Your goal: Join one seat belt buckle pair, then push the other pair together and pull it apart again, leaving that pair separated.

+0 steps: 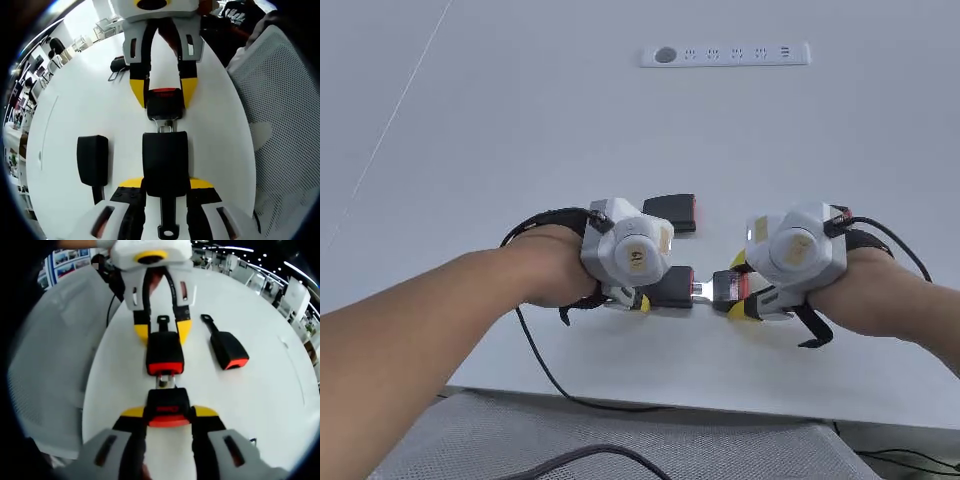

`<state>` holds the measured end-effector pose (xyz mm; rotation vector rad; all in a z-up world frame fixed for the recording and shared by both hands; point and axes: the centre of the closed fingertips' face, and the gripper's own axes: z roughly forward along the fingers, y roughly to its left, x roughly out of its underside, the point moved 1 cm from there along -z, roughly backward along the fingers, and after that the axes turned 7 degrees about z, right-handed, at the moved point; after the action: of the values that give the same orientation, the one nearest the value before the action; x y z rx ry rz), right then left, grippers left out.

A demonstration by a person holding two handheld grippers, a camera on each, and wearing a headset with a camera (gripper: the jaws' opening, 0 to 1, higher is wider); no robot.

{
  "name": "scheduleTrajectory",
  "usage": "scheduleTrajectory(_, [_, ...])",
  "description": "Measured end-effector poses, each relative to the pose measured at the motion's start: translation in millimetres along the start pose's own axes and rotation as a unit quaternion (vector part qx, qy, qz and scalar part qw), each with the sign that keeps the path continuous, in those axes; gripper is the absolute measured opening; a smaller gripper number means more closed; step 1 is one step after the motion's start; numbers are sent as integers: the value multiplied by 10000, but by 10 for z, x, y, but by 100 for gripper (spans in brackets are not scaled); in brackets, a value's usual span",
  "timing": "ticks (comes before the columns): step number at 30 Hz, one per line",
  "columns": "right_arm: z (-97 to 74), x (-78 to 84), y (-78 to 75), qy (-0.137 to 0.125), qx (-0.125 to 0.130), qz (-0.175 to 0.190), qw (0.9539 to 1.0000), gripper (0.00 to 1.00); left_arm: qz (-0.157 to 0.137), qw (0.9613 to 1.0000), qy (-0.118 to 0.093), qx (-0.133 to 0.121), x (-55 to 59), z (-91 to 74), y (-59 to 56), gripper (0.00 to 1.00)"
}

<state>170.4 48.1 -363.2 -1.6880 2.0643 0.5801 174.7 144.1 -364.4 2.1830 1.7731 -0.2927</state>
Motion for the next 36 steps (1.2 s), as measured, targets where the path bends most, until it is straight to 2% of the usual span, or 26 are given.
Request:
scheduleTrajectory(9, [28,-41,11,11,178,93,9998,31,-155,9997,-186,23,-6,-2,9,30])
scheduleTrajectory(14, [41,-57,-9,47,155,55,9999,31,-118,9998,-157,20,-5,9,14,30])
scheduleTrajectory(19, [45,-65,-5,168,151,-149,9996,30,42,9999,-149,62,-6,12,9,30])
scheduleTrajectory(21, [47,-73,-2,259,161,-215,9993,30,28,9999,-114,58,-7,12,10,30])
scheduleTrajectory(28, [44,-82,1,232,209,-116,9994,30,-43,10000,-79,41,-3,16,12,30])
scheduleTrajectory(31, [76,-126,24,335,271,-292,9986,29,1,10000,-41,48,-10,15,6,29])
scheduleTrajectory(34, [81,-118,-2,221,165,-38,9996,29,-17,10000,-32,46,-9,16,11,29])
scheduleTrajectory(36, [77,-117,-5,192,154,-20,9997,29,-20,10000,-47,41,-10,14,10,29])
